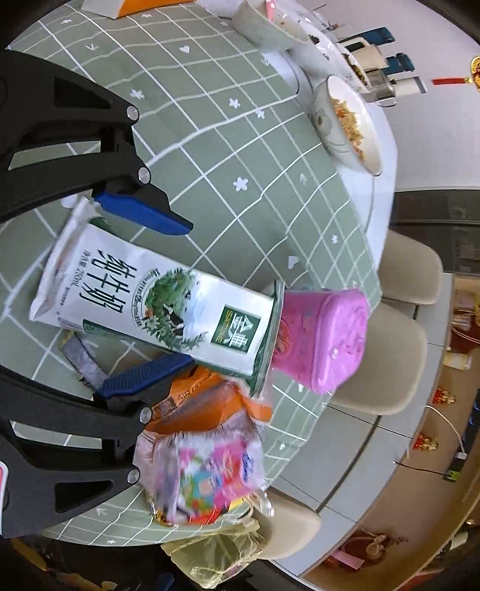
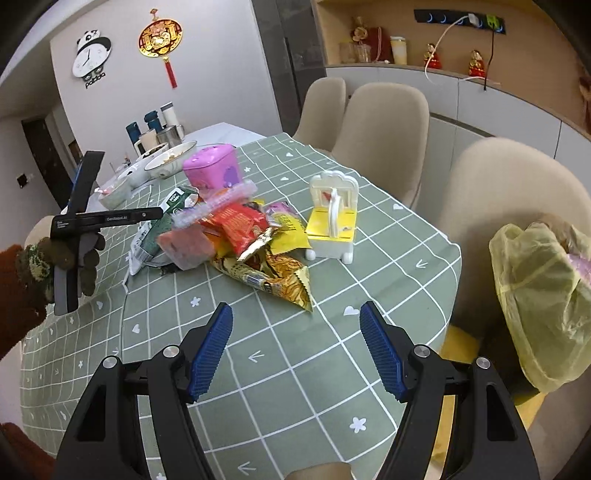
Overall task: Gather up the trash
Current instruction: 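Grasp the white milk carton with the left gripper while the right gripper grasps a clear wrapper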
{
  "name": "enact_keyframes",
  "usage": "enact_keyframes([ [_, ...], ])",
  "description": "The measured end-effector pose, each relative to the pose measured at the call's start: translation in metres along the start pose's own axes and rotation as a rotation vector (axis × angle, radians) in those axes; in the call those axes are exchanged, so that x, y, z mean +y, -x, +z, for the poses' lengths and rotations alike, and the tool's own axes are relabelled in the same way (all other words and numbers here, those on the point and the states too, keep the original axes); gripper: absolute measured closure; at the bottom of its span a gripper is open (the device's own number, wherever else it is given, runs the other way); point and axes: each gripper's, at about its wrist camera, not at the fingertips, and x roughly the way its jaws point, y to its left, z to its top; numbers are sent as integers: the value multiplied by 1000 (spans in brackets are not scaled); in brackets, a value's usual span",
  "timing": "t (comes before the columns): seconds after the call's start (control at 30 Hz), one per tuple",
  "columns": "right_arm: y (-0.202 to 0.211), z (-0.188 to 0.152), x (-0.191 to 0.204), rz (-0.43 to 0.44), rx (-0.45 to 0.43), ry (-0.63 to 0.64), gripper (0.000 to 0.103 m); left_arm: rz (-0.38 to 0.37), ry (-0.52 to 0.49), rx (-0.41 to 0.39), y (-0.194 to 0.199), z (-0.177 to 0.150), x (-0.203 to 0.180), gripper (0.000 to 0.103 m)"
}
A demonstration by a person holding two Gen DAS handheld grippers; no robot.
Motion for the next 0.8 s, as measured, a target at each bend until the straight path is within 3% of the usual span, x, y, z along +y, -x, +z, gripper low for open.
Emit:
enact_keyframes([
  [0.13,-15,1,-3,24,27,-8,35,32,36,94,-17,-1,2,45],
  [0.33,-41,7,-2,121,91,-9,34,6,125,99,5,-18,-6,52],
  [0.5,-64,13,2,107,177,16,34,-46,242,78,41,-50,-17,53],
  [0.6,-67,18,11,93,164,66,34,-45,287,67,57,-69,-21,53],
  [0.8,-63,55,37,163,62,73,34,13,388,49,80,-102,-20,53],
])
